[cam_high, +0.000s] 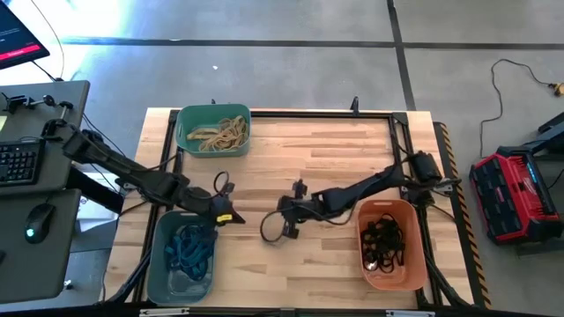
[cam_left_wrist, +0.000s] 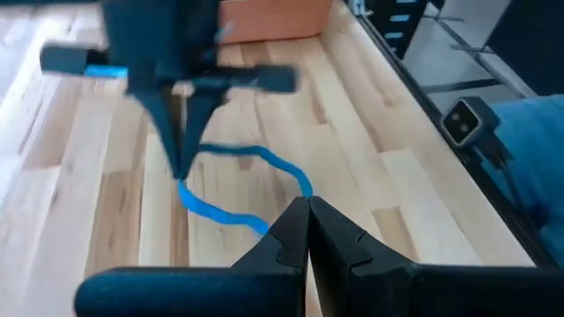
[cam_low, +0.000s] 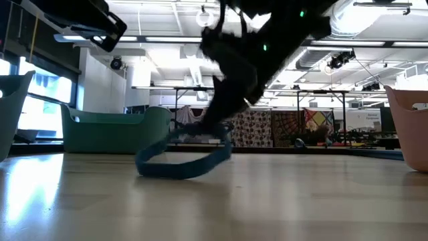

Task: Sort rubber bands into baskets
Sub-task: Put the blue rubber band into the blue bin

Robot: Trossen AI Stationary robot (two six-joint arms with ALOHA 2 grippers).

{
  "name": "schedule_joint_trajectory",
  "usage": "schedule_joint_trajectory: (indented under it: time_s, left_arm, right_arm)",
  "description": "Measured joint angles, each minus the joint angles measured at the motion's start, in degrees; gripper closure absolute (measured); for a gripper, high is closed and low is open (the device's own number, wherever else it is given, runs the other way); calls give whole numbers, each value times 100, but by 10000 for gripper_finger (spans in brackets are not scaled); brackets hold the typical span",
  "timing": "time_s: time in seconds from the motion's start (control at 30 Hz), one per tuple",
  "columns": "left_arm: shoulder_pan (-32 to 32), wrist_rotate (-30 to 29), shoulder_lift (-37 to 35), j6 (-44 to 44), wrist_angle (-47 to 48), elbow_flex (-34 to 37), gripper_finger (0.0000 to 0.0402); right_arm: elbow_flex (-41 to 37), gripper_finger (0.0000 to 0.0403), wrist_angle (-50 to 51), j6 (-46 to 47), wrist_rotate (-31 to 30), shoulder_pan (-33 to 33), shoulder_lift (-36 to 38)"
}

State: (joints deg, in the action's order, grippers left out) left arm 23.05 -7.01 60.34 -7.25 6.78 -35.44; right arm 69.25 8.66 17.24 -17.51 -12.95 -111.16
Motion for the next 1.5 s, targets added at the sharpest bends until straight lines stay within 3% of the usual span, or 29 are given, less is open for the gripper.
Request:
schedule_joint_trajectory:
  time_s: [0.2,0.43,0.67,0.87,1.07,1.3,1.5]
  left_arm:
    - [0,-310,513,-314,-427,4,380]
    - [-9,-853,1025,-639,-1001,-4,310]
    - [0,-827,1259,-793,-1528,-10,239]
    - [-17,-699,1405,-718,-1793,2,217]
    - [-20,-739,1617,-657,-1802,4,249]
    - [-21,-703,1479,-330,-1793,1,388]
    - [-20,-684,1303,-214,-1644,0,399]
  right_arm:
    - [374,401,-264,-708,-653,-421,119]
    - [916,402,-190,-1213,-1015,-684,126]
    - [1067,402,-256,-1378,-1050,-719,126]
    - [1067,403,-375,-1472,-1050,-738,126]
    - [1067,403,-434,-1474,-1050,-743,124]
    - [1067,403,-490,-1468,-1048,-743,123]
    - [1066,376,-259,-1389,-1043,-743,123]
